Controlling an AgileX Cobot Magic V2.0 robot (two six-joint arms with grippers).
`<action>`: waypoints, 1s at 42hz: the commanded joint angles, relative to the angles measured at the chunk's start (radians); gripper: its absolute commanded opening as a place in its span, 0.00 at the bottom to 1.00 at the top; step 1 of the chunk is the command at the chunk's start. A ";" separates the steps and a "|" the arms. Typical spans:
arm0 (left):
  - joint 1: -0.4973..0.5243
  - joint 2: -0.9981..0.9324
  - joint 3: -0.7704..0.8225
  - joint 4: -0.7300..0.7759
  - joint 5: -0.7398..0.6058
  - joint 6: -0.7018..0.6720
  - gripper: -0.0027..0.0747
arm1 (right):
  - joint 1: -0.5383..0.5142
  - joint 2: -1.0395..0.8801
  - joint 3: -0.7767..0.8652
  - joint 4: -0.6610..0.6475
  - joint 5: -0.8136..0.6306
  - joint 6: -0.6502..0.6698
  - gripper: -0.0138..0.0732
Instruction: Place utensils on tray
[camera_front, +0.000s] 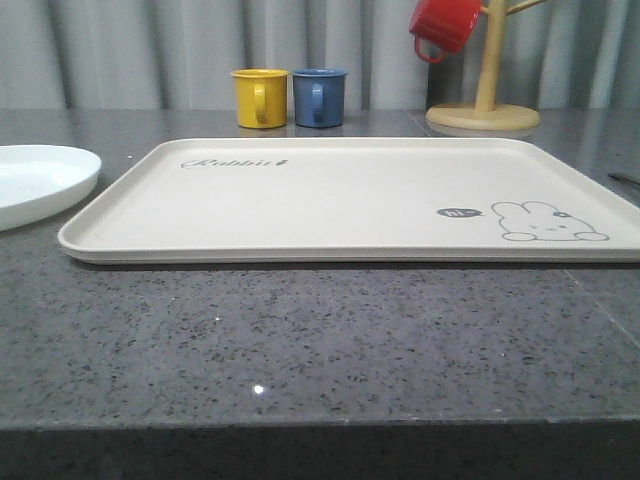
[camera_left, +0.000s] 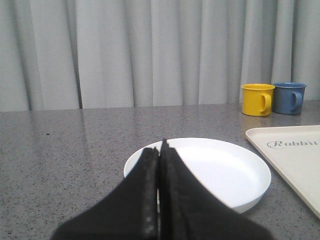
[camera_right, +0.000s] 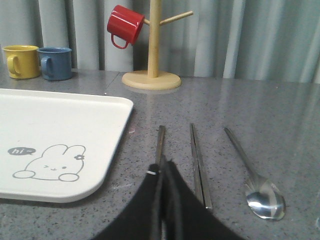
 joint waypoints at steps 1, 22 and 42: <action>0.001 -0.022 0.011 -0.008 -0.079 -0.008 0.01 | -0.002 -0.015 0.000 0.003 -0.084 -0.009 0.08; 0.001 -0.022 0.011 -0.008 -0.079 -0.008 0.01 | -0.002 -0.015 0.000 0.003 -0.084 -0.009 0.08; 0.001 -0.015 -0.176 -0.008 -0.088 -0.008 0.01 | -0.002 -0.012 -0.245 0.062 0.026 0.012 0.08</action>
